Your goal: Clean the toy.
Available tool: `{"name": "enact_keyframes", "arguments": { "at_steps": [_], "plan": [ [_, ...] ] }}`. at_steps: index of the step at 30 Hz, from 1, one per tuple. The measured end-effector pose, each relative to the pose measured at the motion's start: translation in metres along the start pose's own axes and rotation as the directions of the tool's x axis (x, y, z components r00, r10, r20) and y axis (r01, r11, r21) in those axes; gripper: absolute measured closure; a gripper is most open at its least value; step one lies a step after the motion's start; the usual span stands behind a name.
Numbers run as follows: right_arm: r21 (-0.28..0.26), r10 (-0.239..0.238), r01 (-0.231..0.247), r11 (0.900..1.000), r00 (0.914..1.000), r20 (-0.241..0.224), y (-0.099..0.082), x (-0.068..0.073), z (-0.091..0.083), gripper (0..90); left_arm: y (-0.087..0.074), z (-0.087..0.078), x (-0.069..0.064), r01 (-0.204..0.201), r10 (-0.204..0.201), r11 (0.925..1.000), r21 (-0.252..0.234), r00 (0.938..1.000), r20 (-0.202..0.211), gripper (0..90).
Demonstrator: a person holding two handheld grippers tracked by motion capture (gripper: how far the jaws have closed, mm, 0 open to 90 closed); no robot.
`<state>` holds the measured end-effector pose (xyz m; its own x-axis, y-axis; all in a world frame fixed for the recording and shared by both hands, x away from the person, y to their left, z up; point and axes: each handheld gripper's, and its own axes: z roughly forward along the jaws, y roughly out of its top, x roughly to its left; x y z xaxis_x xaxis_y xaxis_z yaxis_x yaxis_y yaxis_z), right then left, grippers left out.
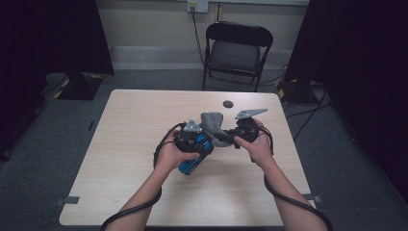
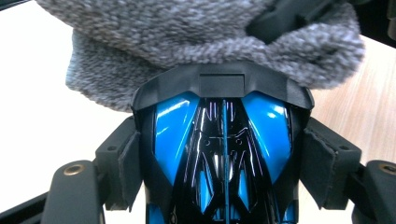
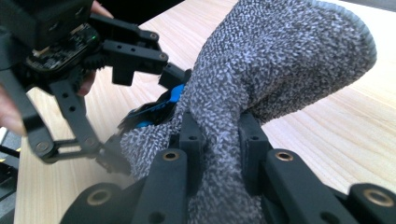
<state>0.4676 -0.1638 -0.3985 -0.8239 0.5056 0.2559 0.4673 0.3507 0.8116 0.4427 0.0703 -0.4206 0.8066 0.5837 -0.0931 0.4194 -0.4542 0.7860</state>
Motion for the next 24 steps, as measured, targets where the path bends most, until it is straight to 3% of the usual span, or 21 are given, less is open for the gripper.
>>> {"name": "enact_keyframes", "arguments": {
  "at_steps": [12,24],
  "plan": [
    [0.001,-0.02,0.02,0.9998,0.9997,-0.012,-0.011,0.005,-0.001,76.0,0.0,-0.006,0.01,0.017,-0.016,0.9998,0.011,0.9993,-0.033,25.4],
    [0.002,-0.015,0.015,0.9999,0.9992,-0.036,-0.024,0.01,0.001,76.1,0.002,-0.01,0.02,0.046,-0.046,0.9989,-0.009,0.9968,-0.066,25.4]
  ]
}}
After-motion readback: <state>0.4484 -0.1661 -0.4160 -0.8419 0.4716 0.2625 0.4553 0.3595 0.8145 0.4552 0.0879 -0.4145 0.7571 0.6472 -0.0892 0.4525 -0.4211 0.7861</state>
